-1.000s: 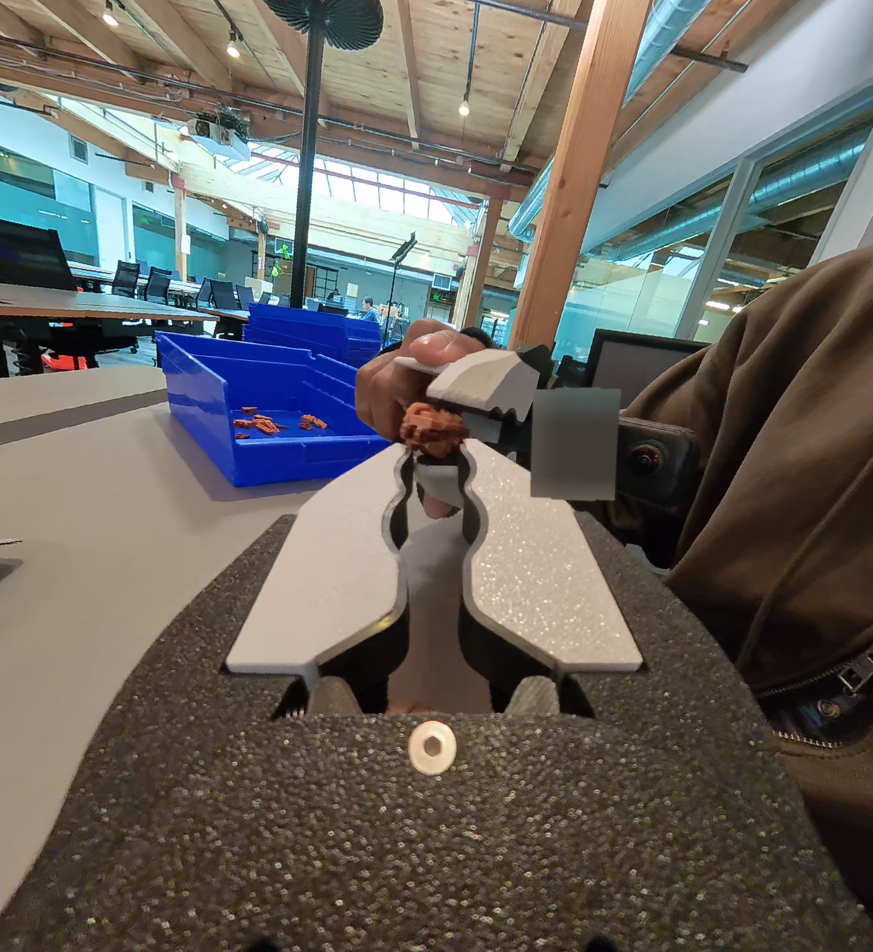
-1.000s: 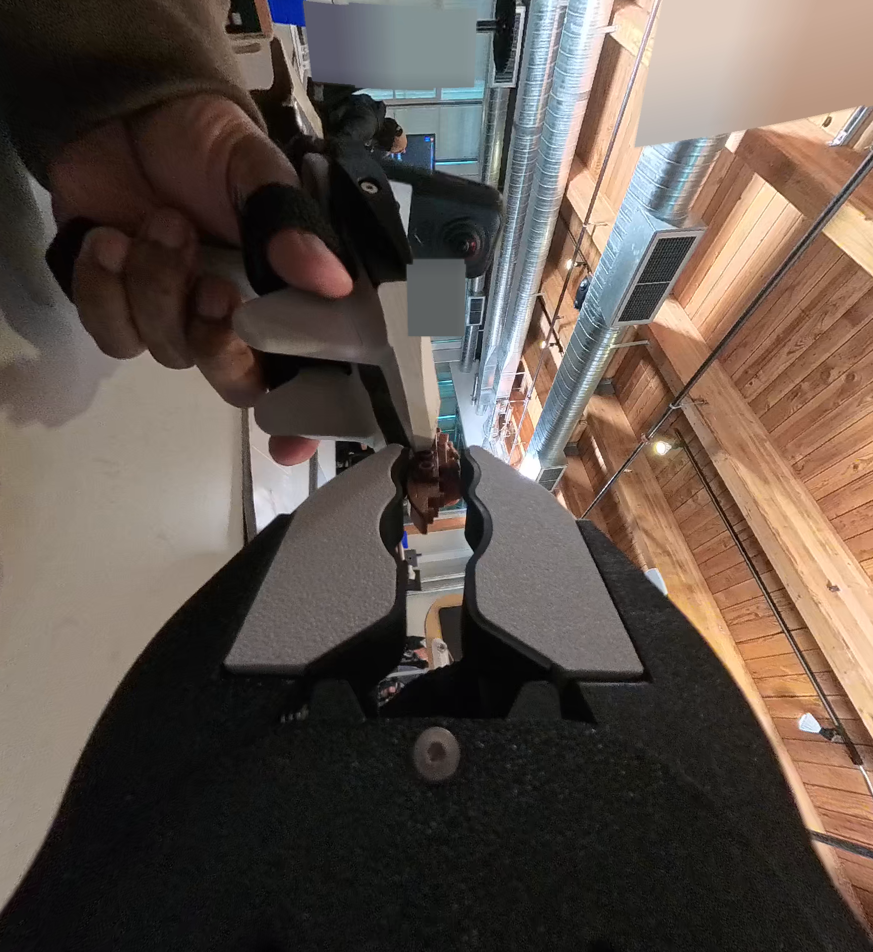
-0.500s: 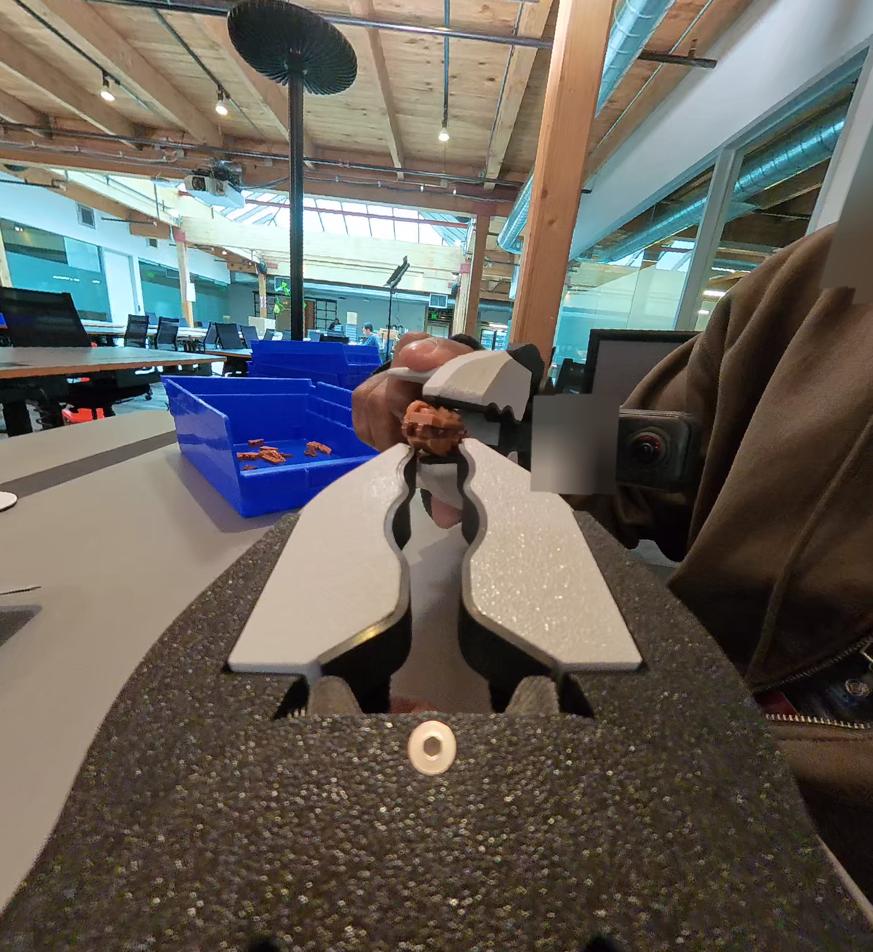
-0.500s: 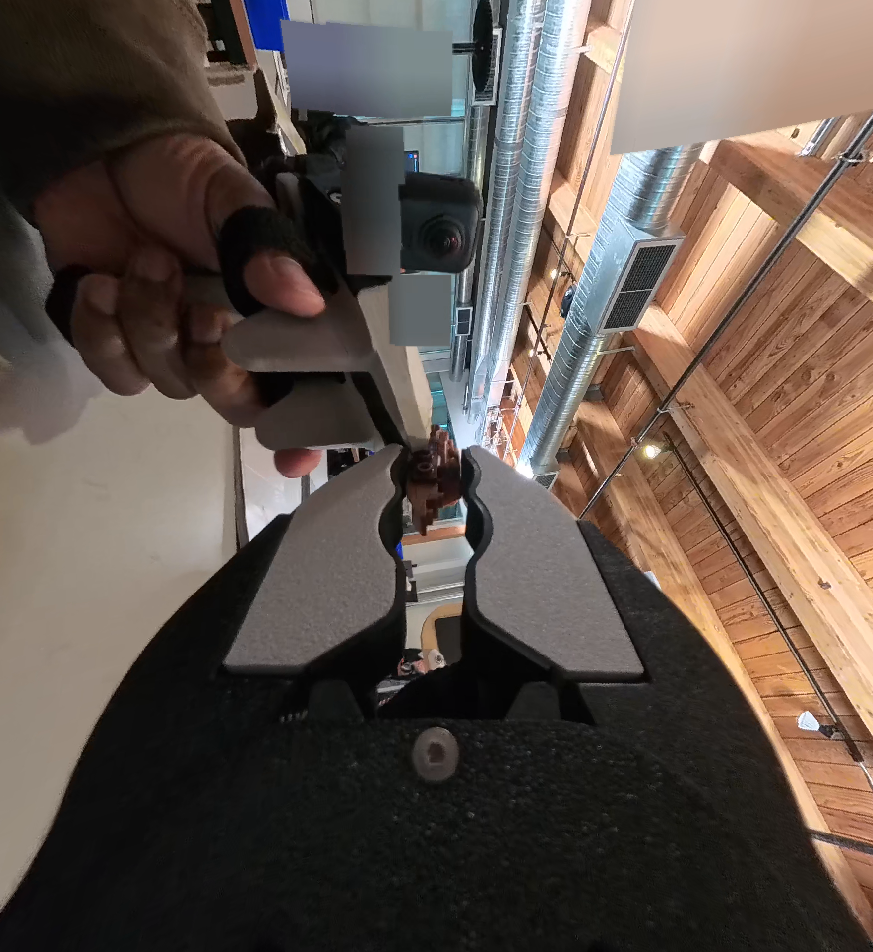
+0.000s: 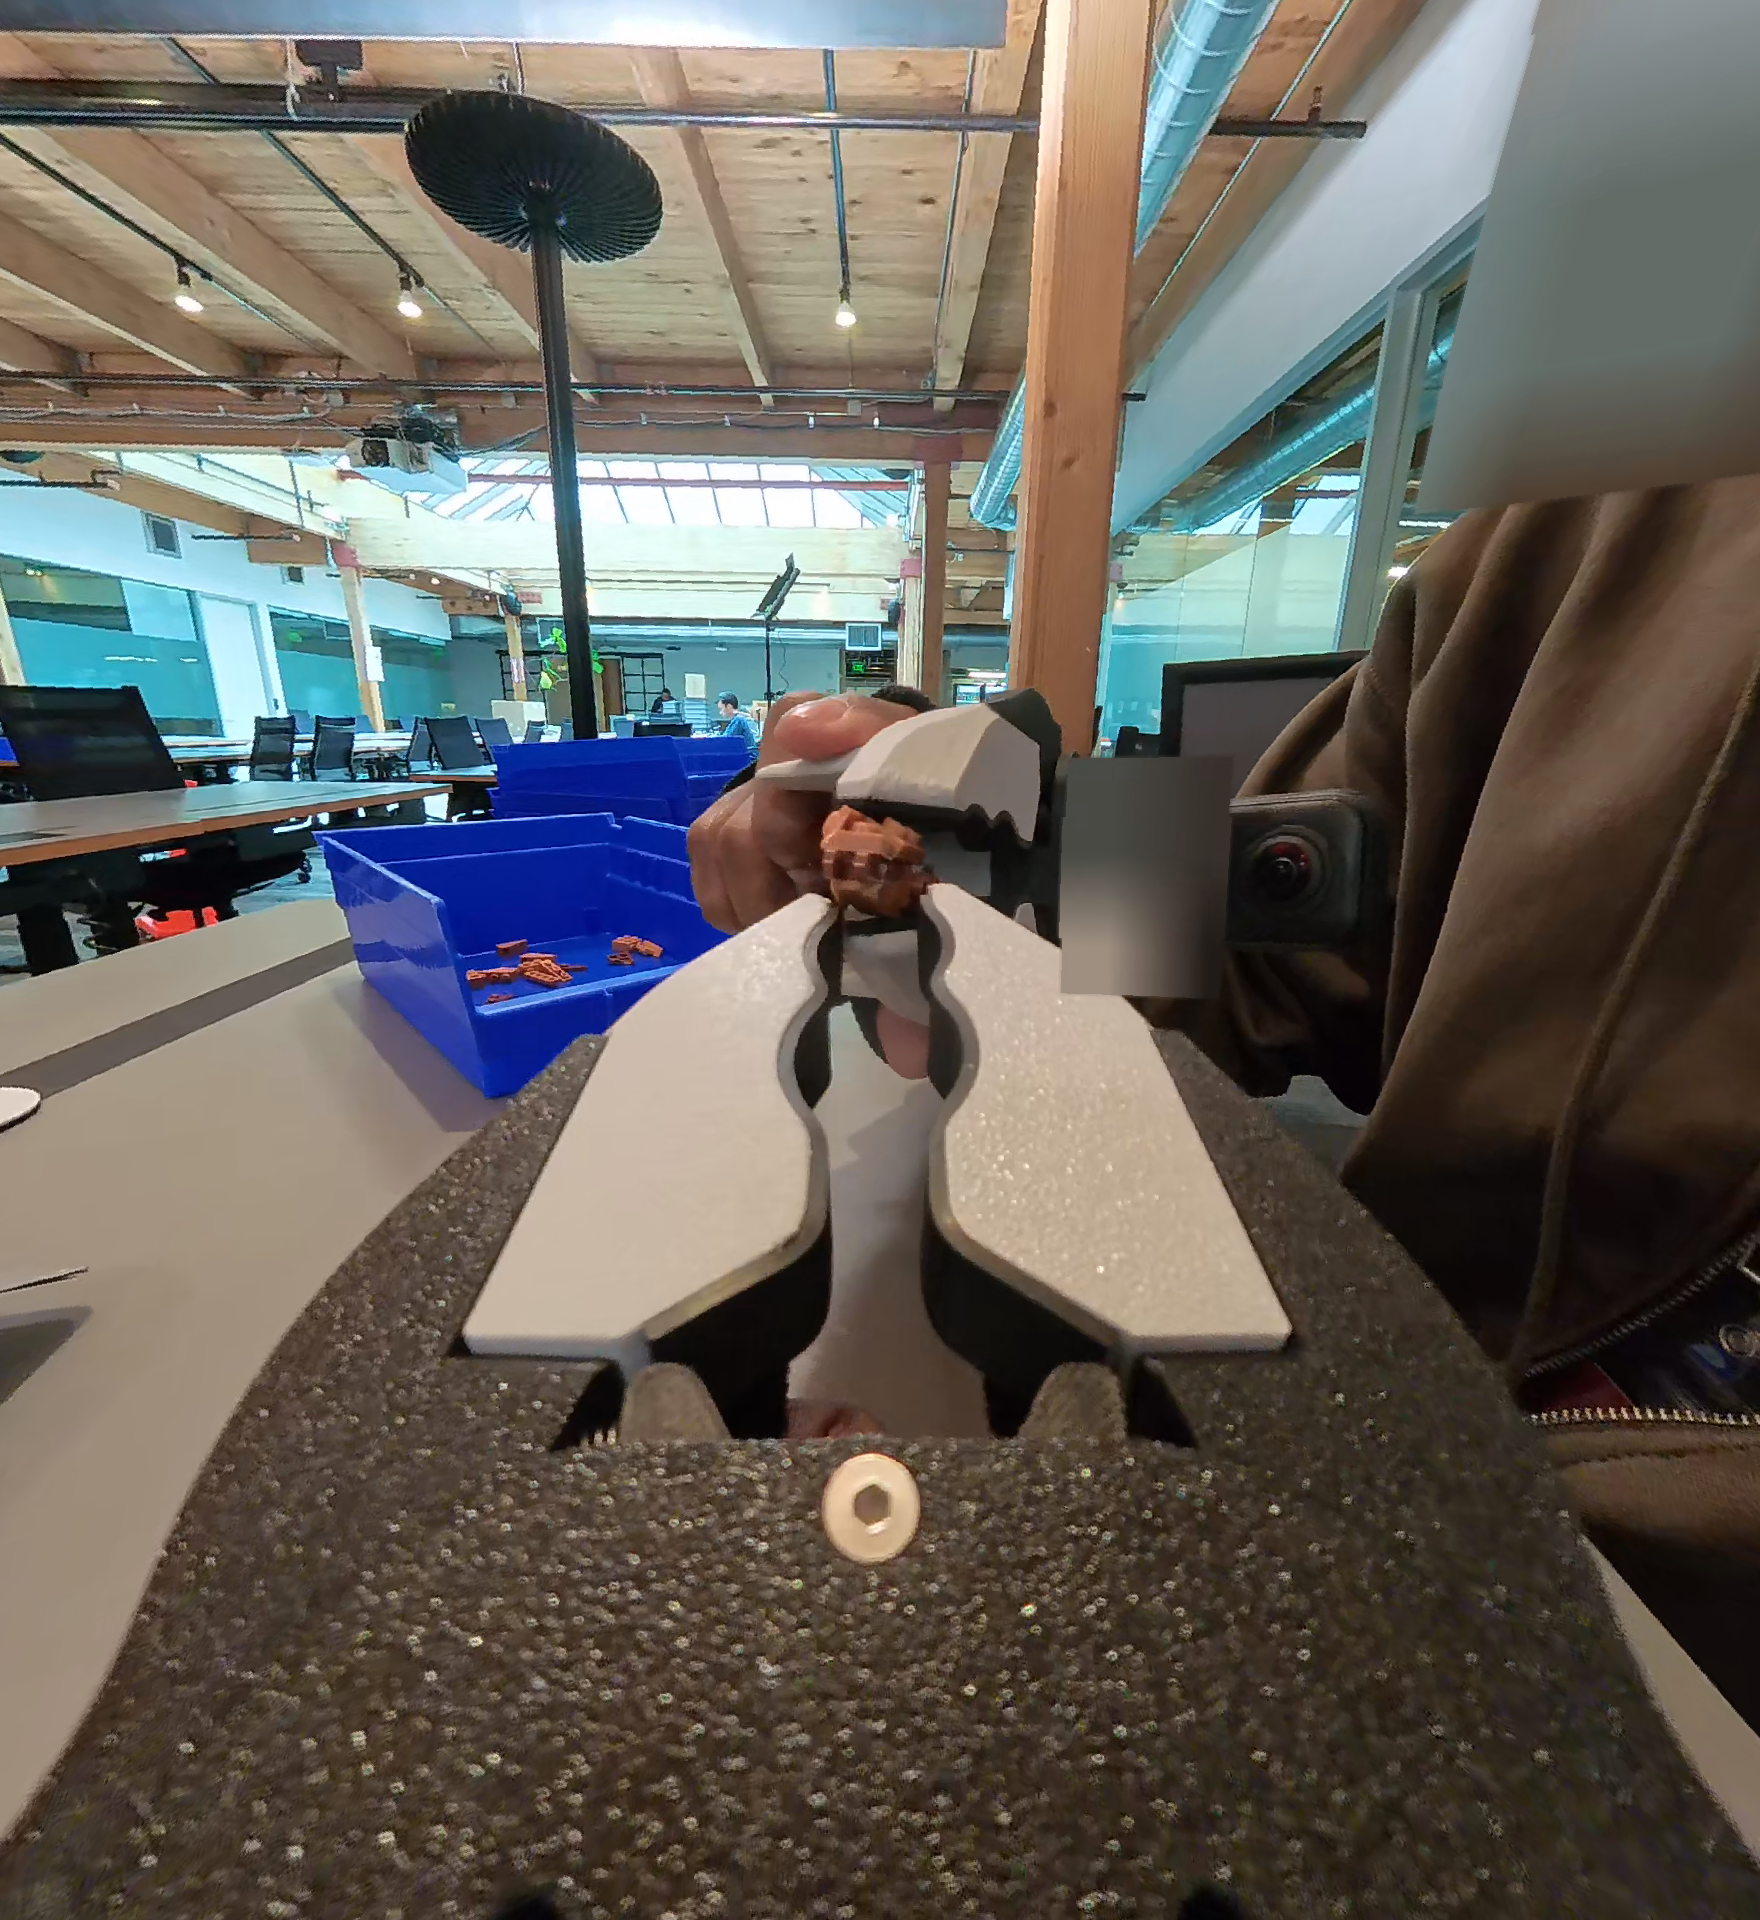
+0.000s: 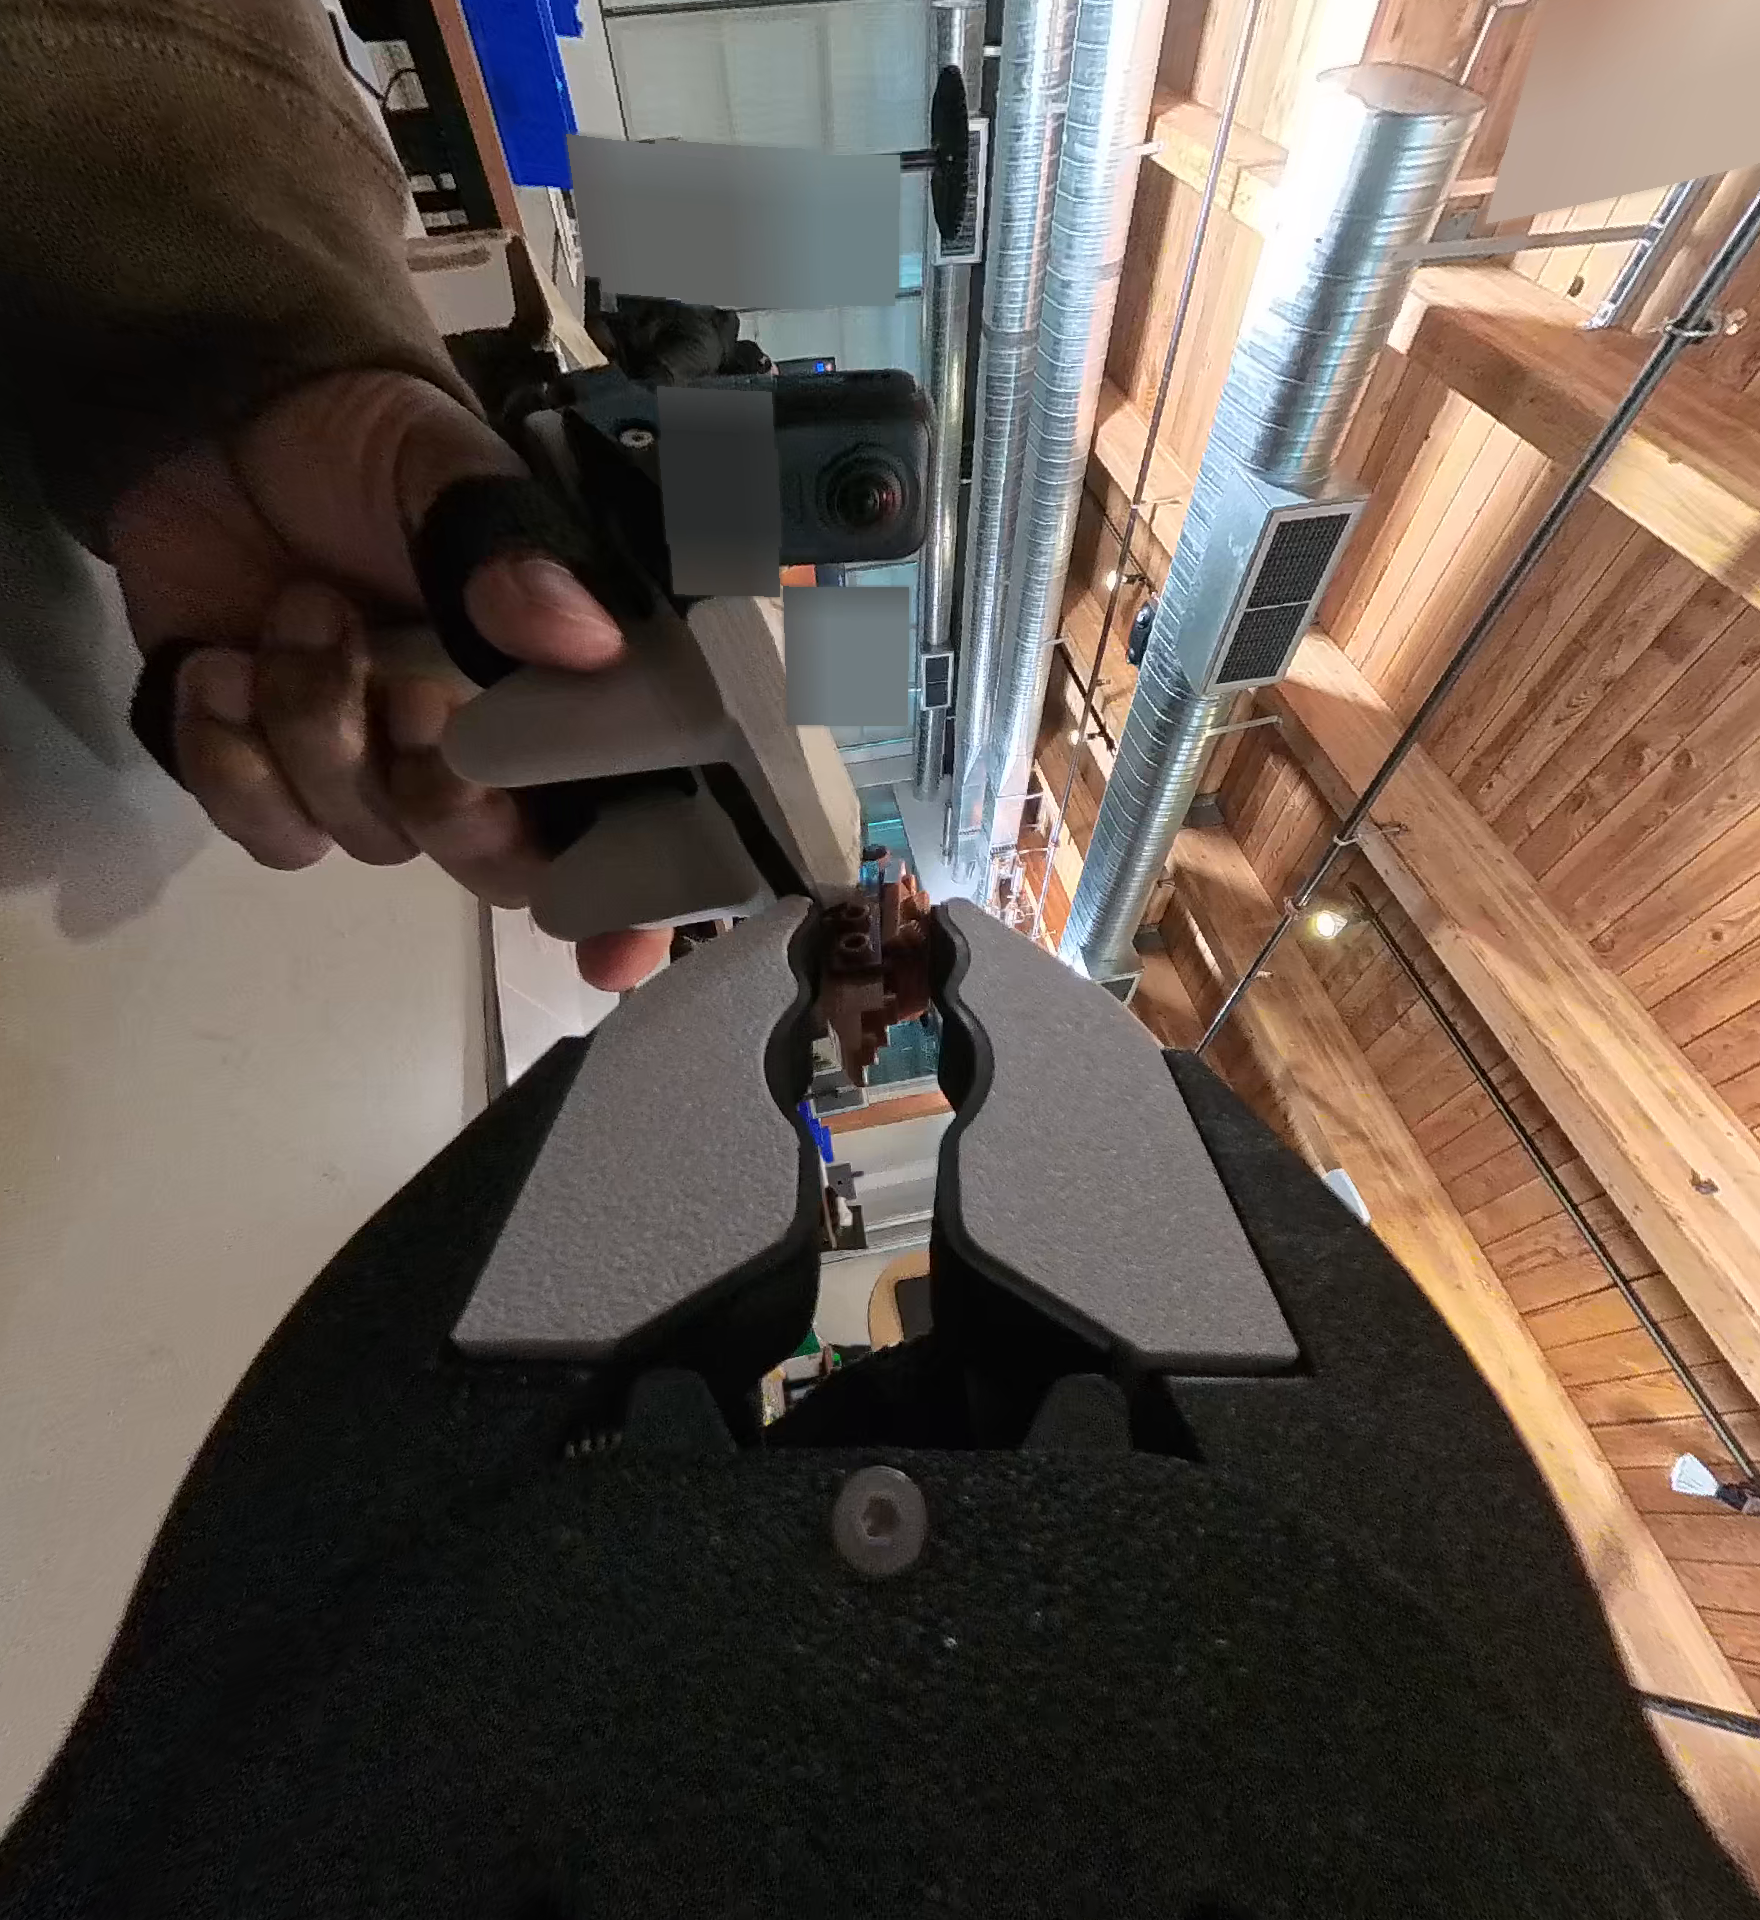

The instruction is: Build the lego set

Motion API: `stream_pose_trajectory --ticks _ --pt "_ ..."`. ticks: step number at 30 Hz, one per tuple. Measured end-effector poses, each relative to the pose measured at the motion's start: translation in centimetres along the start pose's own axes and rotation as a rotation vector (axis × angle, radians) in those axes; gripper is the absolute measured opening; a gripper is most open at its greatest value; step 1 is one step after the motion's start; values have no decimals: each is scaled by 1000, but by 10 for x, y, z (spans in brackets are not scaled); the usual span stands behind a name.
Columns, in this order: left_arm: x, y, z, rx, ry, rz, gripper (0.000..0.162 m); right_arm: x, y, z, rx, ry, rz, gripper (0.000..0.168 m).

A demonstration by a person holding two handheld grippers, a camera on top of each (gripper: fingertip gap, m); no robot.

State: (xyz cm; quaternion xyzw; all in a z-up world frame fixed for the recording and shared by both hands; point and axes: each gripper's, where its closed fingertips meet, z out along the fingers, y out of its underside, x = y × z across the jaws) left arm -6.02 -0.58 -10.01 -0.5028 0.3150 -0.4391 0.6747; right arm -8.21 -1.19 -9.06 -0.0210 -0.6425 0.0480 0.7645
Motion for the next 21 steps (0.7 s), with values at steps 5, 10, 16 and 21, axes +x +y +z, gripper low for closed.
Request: stream_pose_trajectory --ticks 5,10,16,21 --pt "2 0 0 -2 4 22 13 0 -2 0 8 -2 8 19" --pt "2 0 0 -3 4 36 13 1 -2 -1 11 -1 15 20" --pt "0 1 0 -9 -7 29 13 -3 0 0 2 -11 3 16" --pt "-6 7 0 -46 -37 23 14 -8 8 -1 -19 -30 24 15"
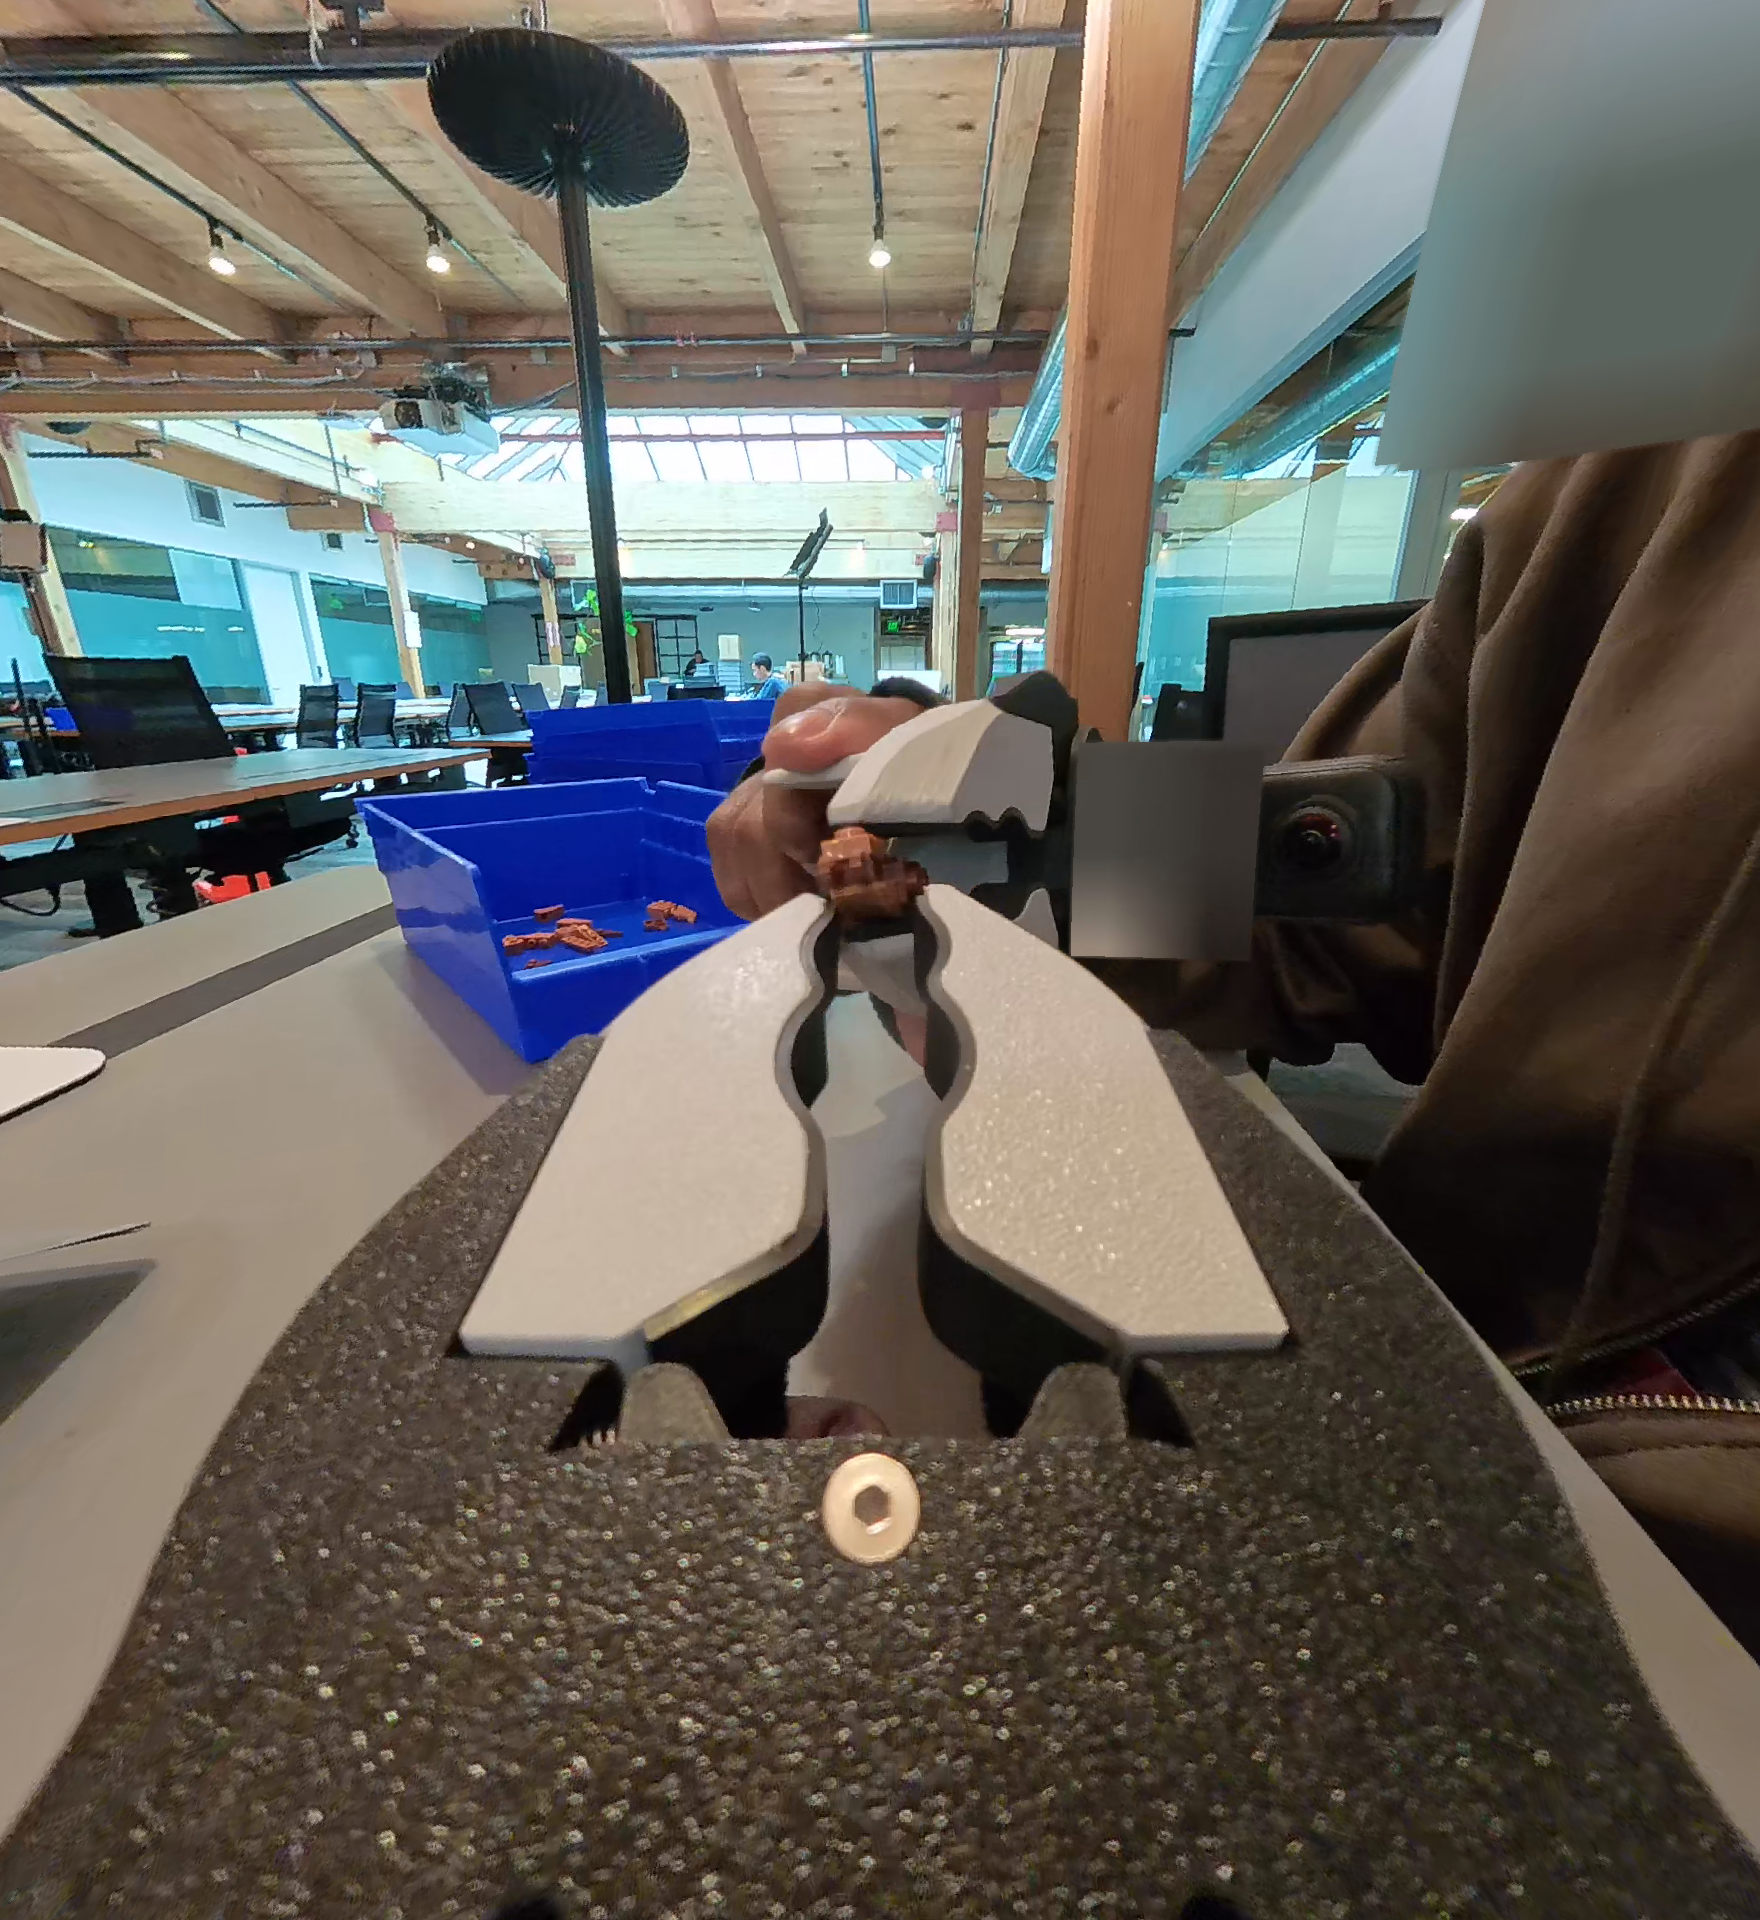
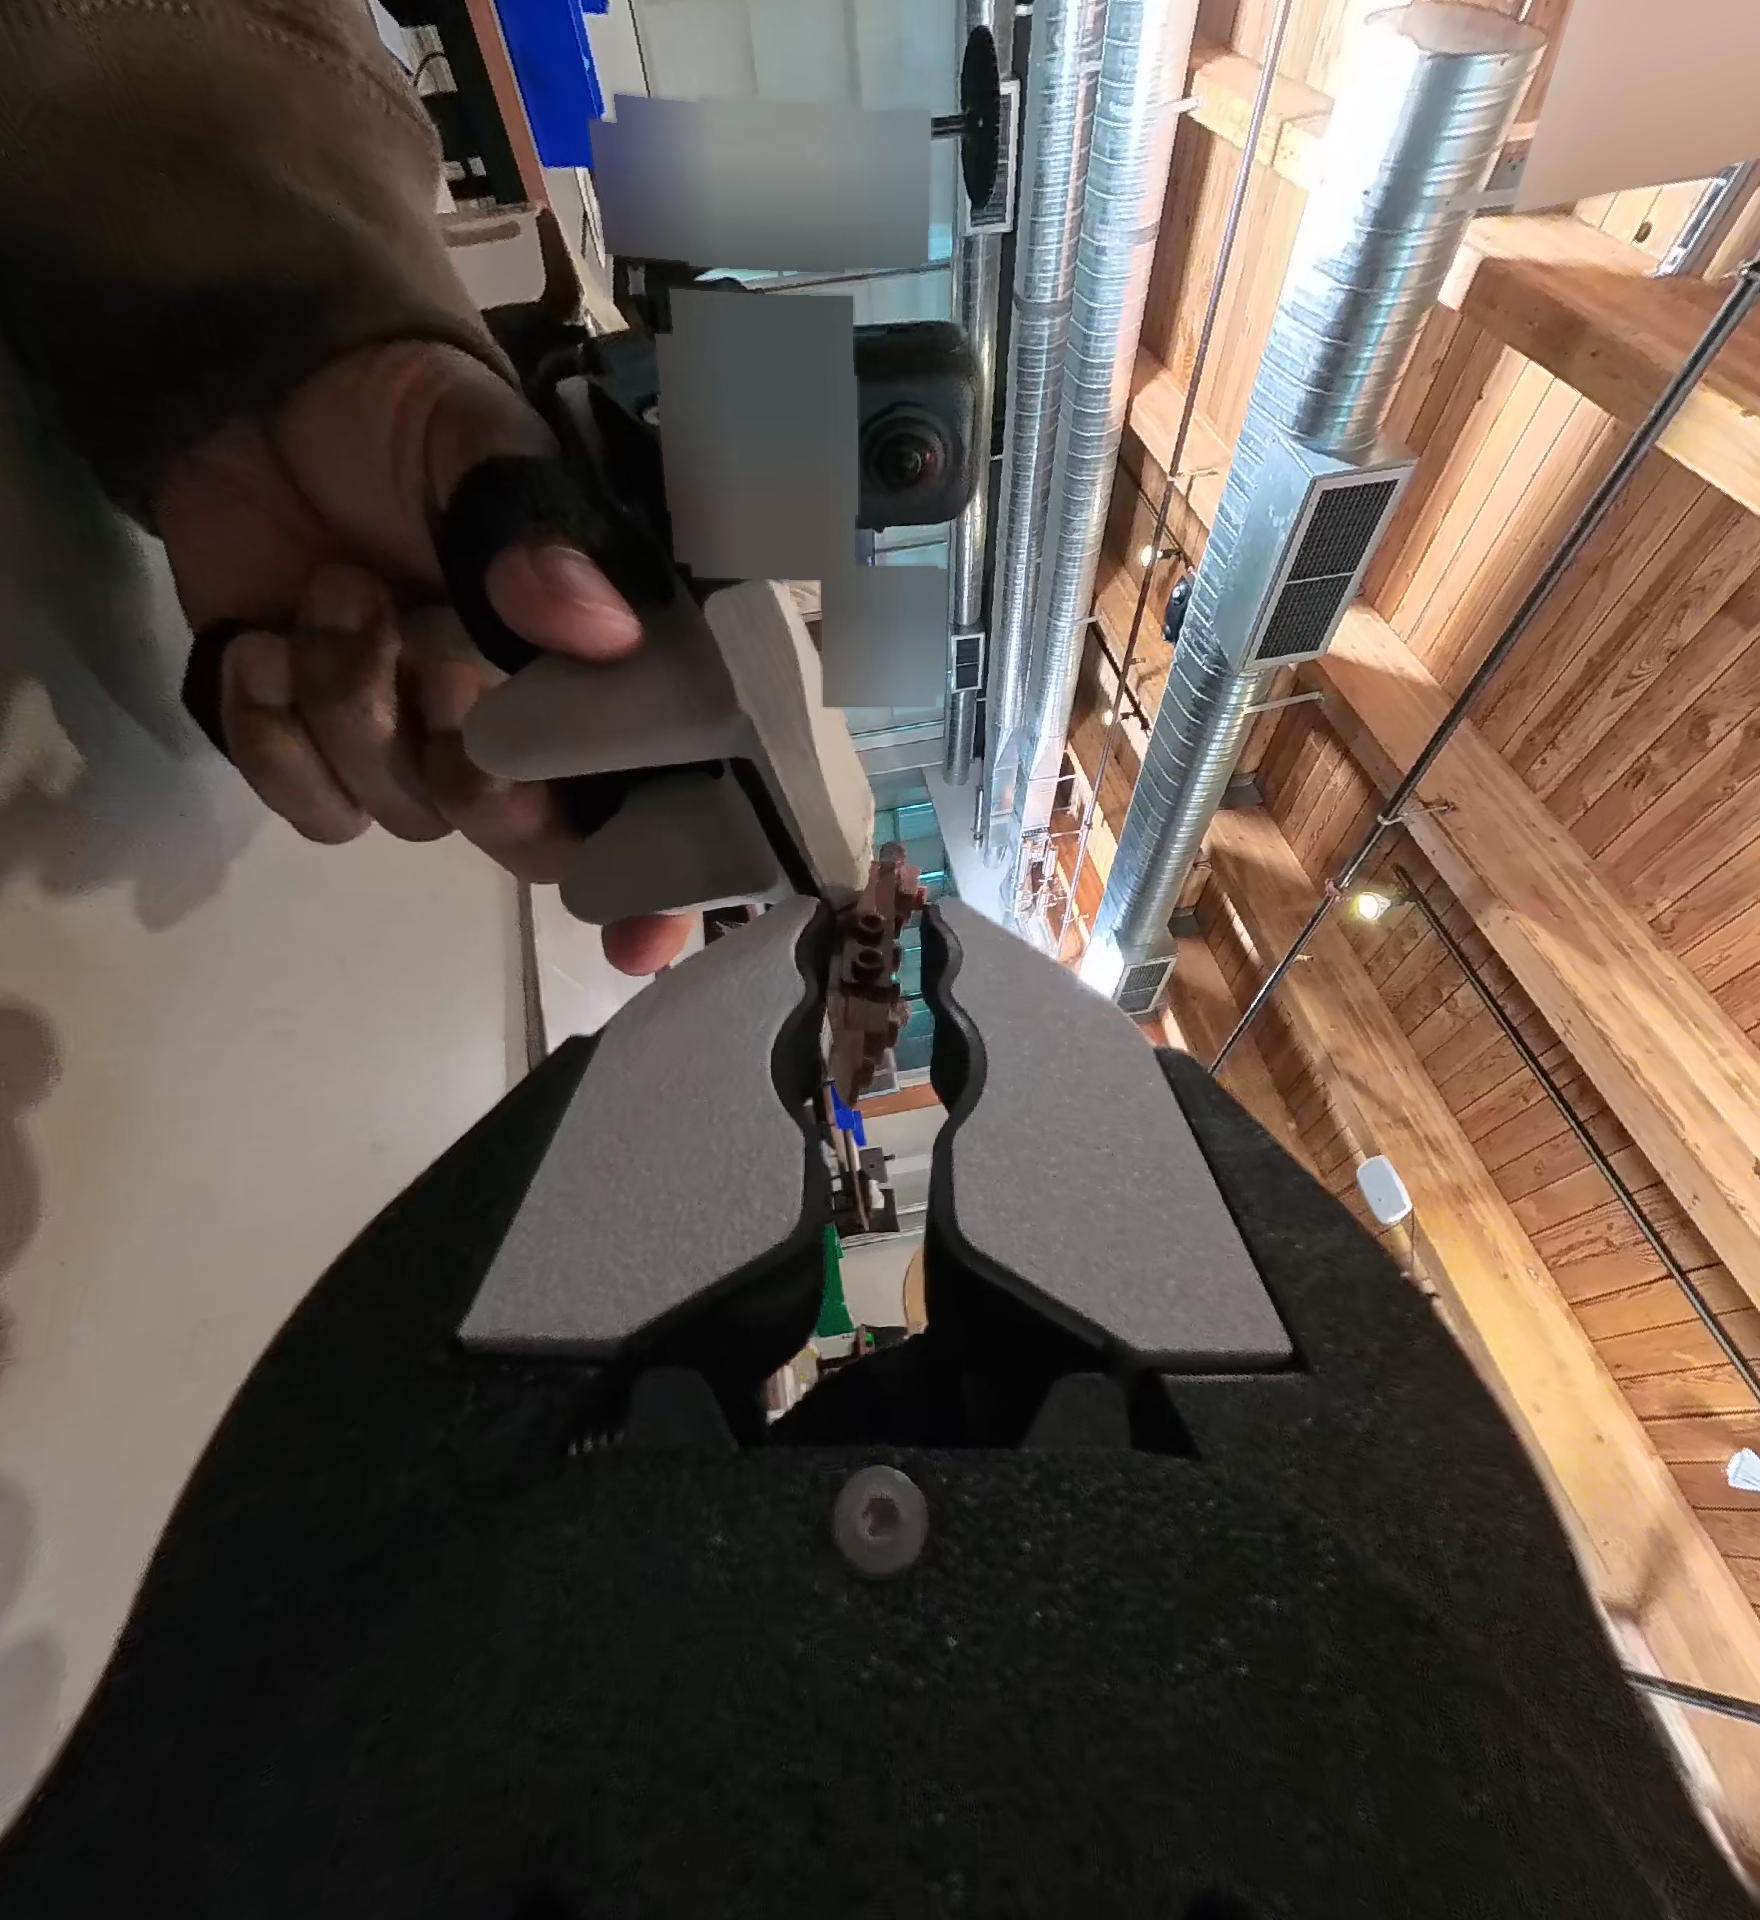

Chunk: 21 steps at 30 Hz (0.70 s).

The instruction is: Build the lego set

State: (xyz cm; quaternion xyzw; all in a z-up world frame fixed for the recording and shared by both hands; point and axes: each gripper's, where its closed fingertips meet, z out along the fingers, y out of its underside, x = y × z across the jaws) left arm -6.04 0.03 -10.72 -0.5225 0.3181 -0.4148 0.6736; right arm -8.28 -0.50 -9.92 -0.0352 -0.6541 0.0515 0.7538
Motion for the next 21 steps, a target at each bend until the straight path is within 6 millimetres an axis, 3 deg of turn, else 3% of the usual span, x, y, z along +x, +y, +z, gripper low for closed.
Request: stream_pose_trajectory --ticks 14,21 --pt "-8 15 6 -29 15 -234 19 -9 13 -10 -15 -13 2 12" --pt "-4 14 8 -19 34 -237 13 -12 10 -7 -16 -7 -9 12"
